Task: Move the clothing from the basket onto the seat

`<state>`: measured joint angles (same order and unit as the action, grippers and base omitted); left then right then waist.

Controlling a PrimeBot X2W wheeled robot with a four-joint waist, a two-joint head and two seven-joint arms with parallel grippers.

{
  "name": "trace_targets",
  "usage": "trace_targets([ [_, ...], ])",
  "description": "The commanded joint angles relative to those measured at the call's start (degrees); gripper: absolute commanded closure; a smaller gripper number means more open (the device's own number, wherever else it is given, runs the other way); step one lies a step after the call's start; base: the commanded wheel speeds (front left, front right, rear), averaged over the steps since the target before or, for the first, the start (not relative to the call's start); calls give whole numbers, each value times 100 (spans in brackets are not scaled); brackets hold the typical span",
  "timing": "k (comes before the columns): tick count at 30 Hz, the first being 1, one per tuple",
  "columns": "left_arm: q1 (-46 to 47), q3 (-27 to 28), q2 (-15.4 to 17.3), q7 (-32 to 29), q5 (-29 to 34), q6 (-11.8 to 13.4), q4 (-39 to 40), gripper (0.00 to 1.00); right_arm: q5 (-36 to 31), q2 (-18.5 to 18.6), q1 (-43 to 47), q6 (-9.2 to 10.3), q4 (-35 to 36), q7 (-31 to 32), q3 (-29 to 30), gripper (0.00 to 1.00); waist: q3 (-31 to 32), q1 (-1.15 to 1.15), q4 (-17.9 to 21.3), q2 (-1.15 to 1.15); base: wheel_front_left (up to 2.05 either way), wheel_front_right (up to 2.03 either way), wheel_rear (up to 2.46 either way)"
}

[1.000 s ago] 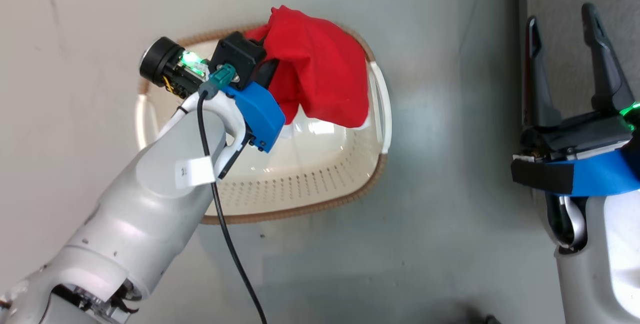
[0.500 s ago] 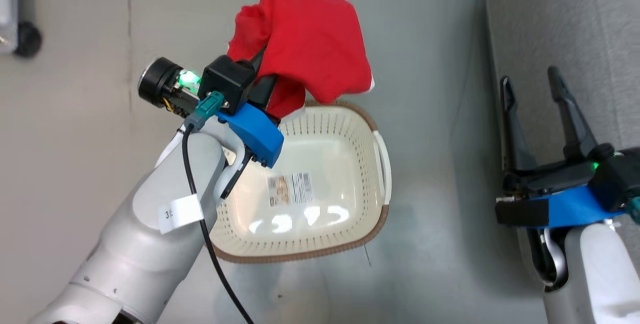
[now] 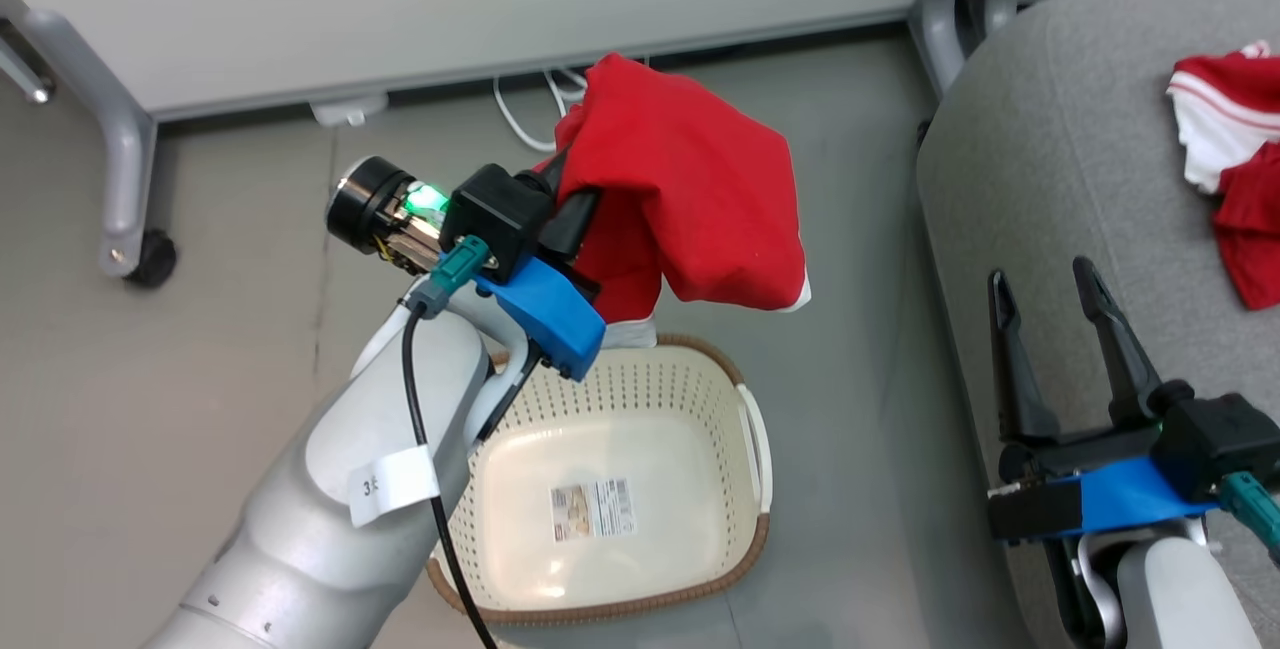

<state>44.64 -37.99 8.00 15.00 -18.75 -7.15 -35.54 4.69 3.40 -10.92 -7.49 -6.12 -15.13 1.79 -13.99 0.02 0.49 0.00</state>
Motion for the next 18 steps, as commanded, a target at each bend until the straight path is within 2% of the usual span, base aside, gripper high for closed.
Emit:
trace_targets([
  [1, -80, -26, -15, 27, 29, -33, 45, 100, 8, -24, 123, -1, -18, -3, 14, 0, 283, -2, -25, 0, 0, 0, 0],
  [11, -229, -227, -13, 27, -55, -32, 120, 100, 36, -53, 397, -1, -10, -3, 30, 0, 709, -2, -48, 0, 0, 0, 0],
  [18, -246, -299, -16, 27, -126, -33, 84, 100, -32, -56, 162, -1, 163, -3, -255, 0, 735, -2, -91, 0, 0, 0, 0],
])
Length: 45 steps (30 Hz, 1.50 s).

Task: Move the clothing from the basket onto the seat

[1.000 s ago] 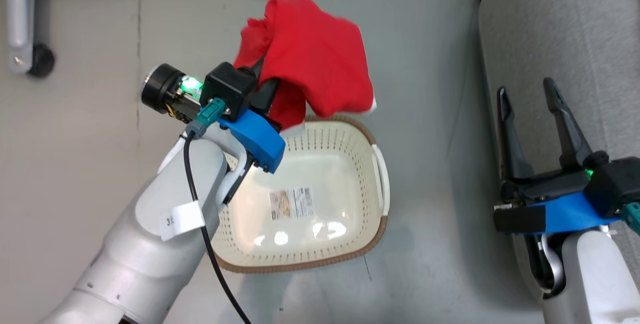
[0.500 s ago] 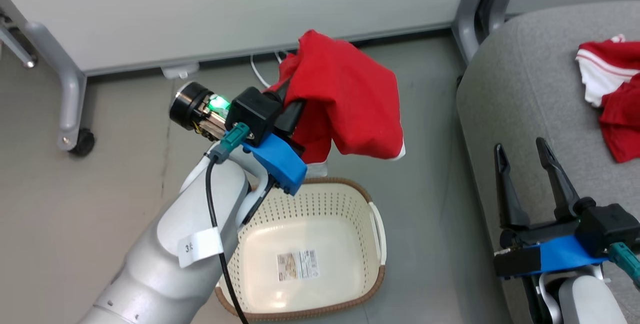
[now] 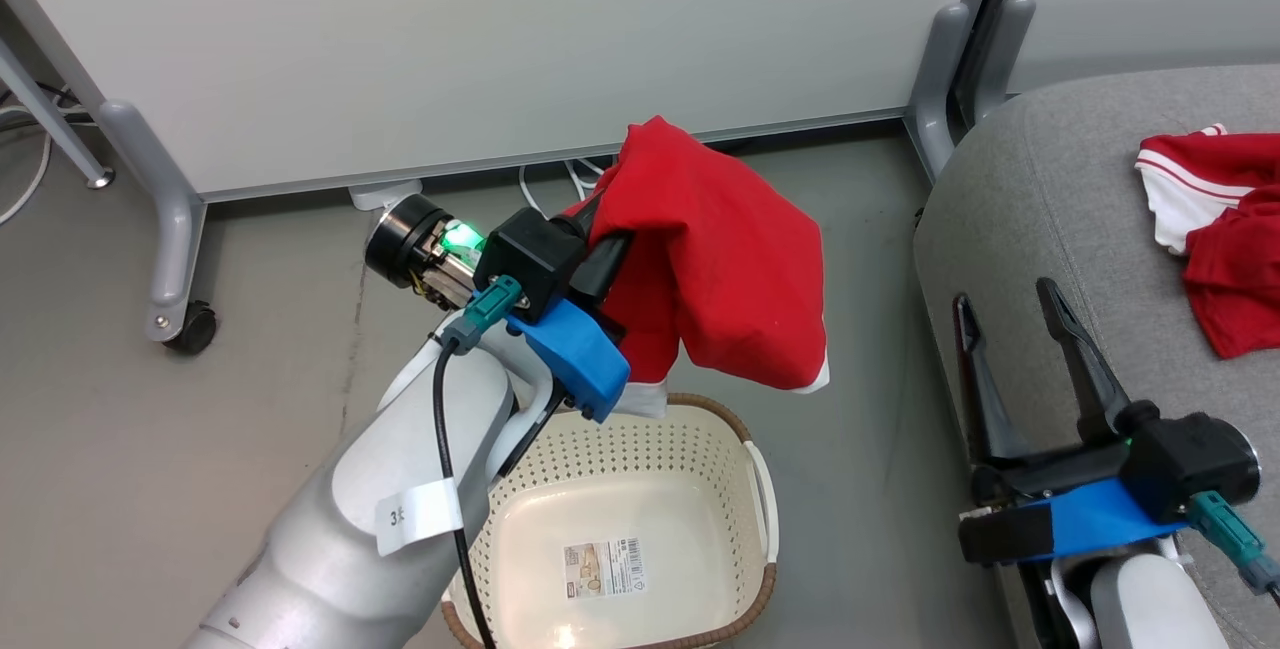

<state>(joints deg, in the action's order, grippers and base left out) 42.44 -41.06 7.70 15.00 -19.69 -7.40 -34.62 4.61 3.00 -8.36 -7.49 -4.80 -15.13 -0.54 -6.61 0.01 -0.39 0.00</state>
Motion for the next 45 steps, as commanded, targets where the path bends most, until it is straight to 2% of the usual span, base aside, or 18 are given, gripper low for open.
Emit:
trace_targets([
  [1, -12, 2, 12, 27, -38, -8, -12, 100, -27, -15, -151, -1, 67, -3, -107, 0, -6, -1, -8, 0, 0, 0, 0],
  [10, 145, -49, -27, 27, -31, -8, -30, 100, -98, 35, -849, -1, -41, -3, -1425, 0, -104, -1, -43, 0, 0, 0, 0],
  [18, 267, -132, -97, 27, -8, -8, -10, 100, -154, 39, -1378, -1, -540, -3, -2105, 0, -215, -1, -142, 0, 0, 0, 0],
  [23, 318, -192, -151, 27, 1, -8, 10, 100, -402, 24, -1690, 0, -1051, -3, -2306, 0, -300, -1, -226, 0, 0, 0, 0],
  [30, 374, -297, -220, 27, -13, -8, 41, 100, -1167, -7, -2134, 0, -1906, -2, -2117, 0, -380, -1, -313, 0, 0, 0, 0],
  [34, 379, -334, -265, 27, -33, -8, 56, 100, -1043, -9, -2333, 0, -2167, -3, -2036, 0, -397, -1, -355, 0, 0, 0, 0],
  [35, 375, -341, -271, 27, -36, -8, 59, 100, -1005, -12, -2358, -1, -2219, -3, -2031, 55, -396, -1, -362, 0, 0, 0, 0],
  [36, 374, -350, -277, 27, -36, -8, 61, 100, -937, -12, -2387, -1, -2253, -3, -2022, 100, -395, -1, -370, 0, 0, 0, 0],
  [45, 345, -323, -291, 27, -25, -8, 65, 100, -629, -13, -2463, 0, -2297, -3, -2019, 100, -409, -1, -364, 0, 0, 0, 0],
])
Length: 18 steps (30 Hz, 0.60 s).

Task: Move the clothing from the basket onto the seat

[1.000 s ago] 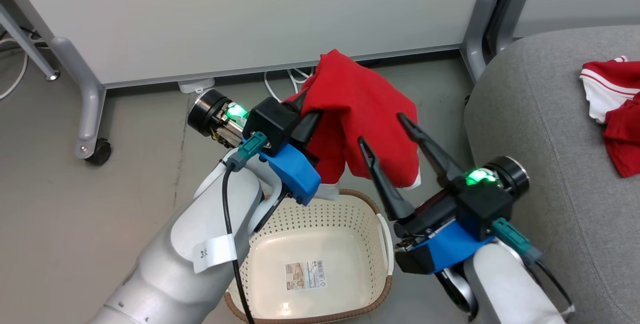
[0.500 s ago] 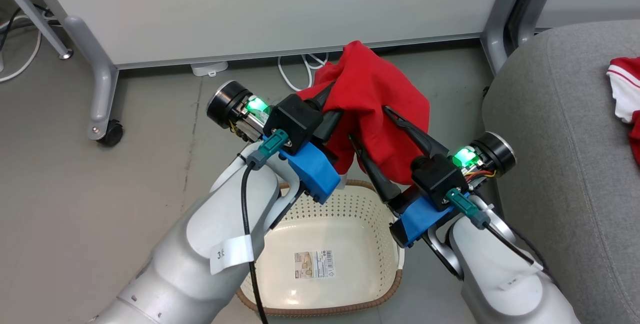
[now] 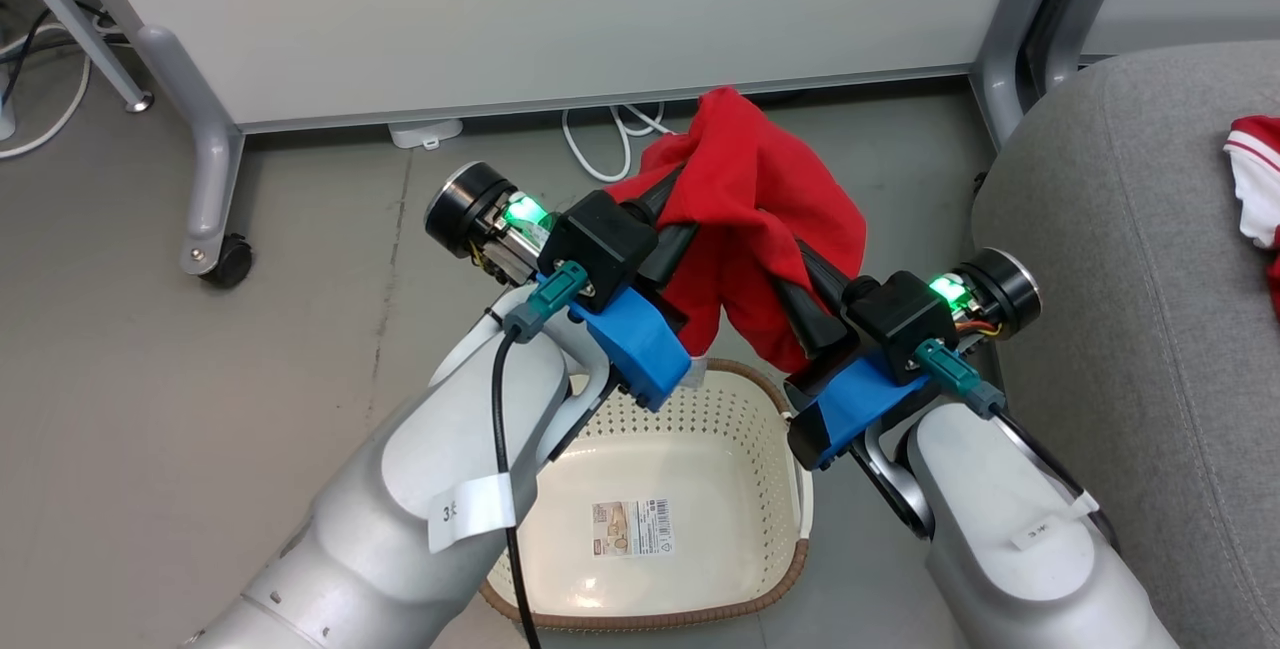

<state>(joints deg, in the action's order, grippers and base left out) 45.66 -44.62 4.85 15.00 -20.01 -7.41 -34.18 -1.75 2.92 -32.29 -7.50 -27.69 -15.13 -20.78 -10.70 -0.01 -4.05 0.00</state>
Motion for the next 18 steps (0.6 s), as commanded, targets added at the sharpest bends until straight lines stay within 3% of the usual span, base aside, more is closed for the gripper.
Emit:
trace_targets([
  [1, 16, 36, -5, 27, 10, -7, 20, 100, 25, -4, -73, 1, -9, -3, 3, 100, -2, 1, 5, 0, 0, 0, 0],
  [8, -28, 35, -6, 27, 34, -7, 4, 100, 105, -5, -89, 1, 43, -3, -26, 100, -3, 1, 22, 0, 0, 0, 0],
  [9, -36, 36, -8, 27, 20, -7, -21, 80, 120, -5, -85, 1, 53, -3, -28, 100, -2, 1, 23, 0, 0, 0, 0],
  [10, -26, 29, -9, 27, 34, -7, -22, 0, 146, -5, -81, 1, 66, -3, -25, 100, -2, 1, 24, 0, 0, 0, 0],
  [18, -59, 54, -23, 27, 87, -7, -58, 0, 248, -5, -80, 1, 150, -3, 19, 100, -13, 1, 33, 0, 0, 0, 0],
])
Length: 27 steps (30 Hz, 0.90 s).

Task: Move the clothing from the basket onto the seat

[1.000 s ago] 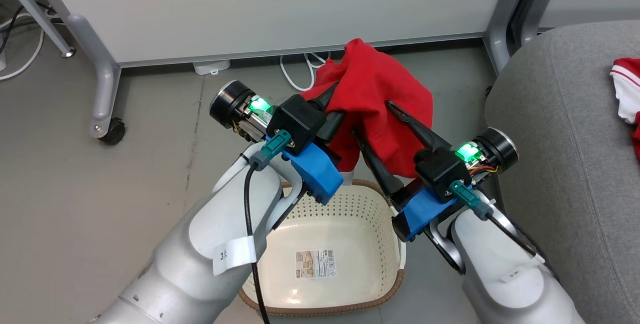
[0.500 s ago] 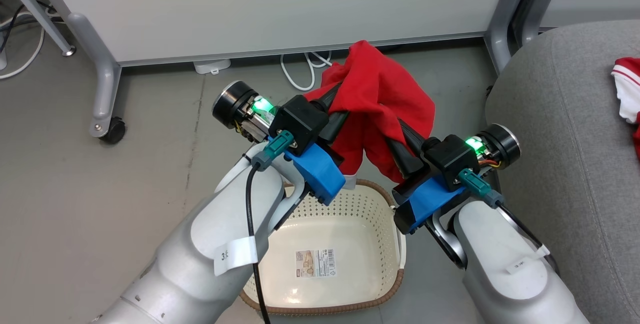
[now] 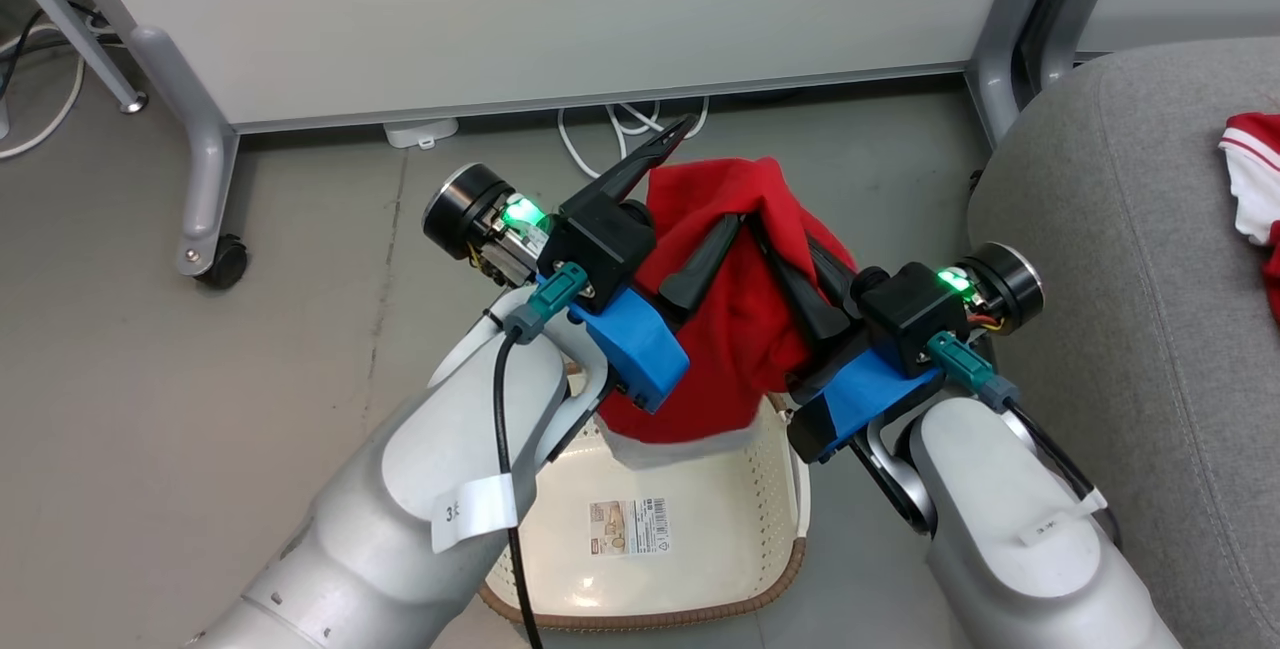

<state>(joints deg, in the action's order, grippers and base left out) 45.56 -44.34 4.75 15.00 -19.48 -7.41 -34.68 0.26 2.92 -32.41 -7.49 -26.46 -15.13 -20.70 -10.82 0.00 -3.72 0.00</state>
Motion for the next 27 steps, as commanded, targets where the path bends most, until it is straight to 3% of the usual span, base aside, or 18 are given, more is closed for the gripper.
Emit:
trace_targets([
  [1, -55, 24, -16, 27, 35, -7, -9, 0, 42, -5, -72, 0, 30, -3, 16, 100, -4, 0, 2, 0, 0, 0, 0],
  [11, -69, 14, 9, 27, 97, -7, 49, 0, 110, -4, -126, -1, 60, -3, 275, 100, -122, 0, 140, 0, 0, 0, 0],
  [27, -193, -127, 134, 23, 185, -7, 292, 0, 6, -5, -65, -1, 577, -3, 1444, 100, -650, 0, 908, 0, 0, 0, 0],
])
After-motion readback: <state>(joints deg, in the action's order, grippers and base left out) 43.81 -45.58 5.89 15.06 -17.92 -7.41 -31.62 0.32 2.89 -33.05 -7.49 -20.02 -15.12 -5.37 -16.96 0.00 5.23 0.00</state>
